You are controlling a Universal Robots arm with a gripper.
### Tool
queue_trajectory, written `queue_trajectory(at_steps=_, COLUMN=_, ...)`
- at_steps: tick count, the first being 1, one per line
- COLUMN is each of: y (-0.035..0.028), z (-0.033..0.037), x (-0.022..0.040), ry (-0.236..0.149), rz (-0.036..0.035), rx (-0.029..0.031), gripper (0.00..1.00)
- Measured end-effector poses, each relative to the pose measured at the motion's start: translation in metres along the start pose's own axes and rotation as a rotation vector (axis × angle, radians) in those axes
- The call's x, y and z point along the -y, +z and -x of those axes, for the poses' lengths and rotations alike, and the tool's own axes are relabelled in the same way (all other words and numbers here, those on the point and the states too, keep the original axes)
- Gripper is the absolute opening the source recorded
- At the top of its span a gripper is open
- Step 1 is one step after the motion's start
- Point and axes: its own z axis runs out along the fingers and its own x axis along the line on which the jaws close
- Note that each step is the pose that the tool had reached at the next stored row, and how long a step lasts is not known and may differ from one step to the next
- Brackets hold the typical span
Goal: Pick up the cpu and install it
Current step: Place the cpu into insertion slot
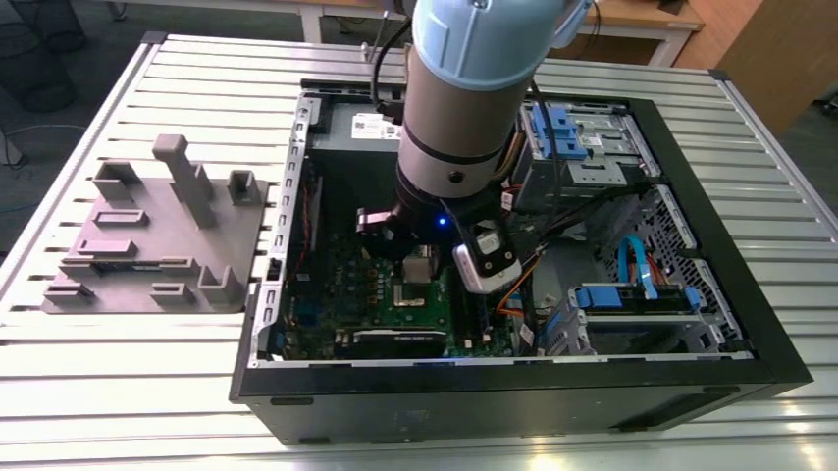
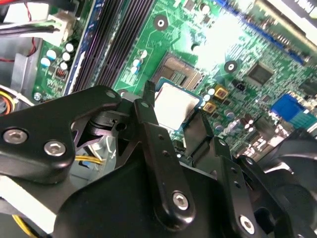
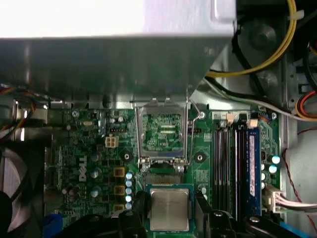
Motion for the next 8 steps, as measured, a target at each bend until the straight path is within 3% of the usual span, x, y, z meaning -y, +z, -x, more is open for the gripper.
queue_trajectory(at_steps=4, y=0.0028, z=0.0001, x=0.0034, ry=0.000, rz=0.0001, rx=-0.0070, gripper=0.47)
queue_trajectory(at_steps=8, y=0.0029, z=0.0002, x=0.0035, ry=0.000, rz=-0.0011, rx=-0.0077, gripper=0.47)
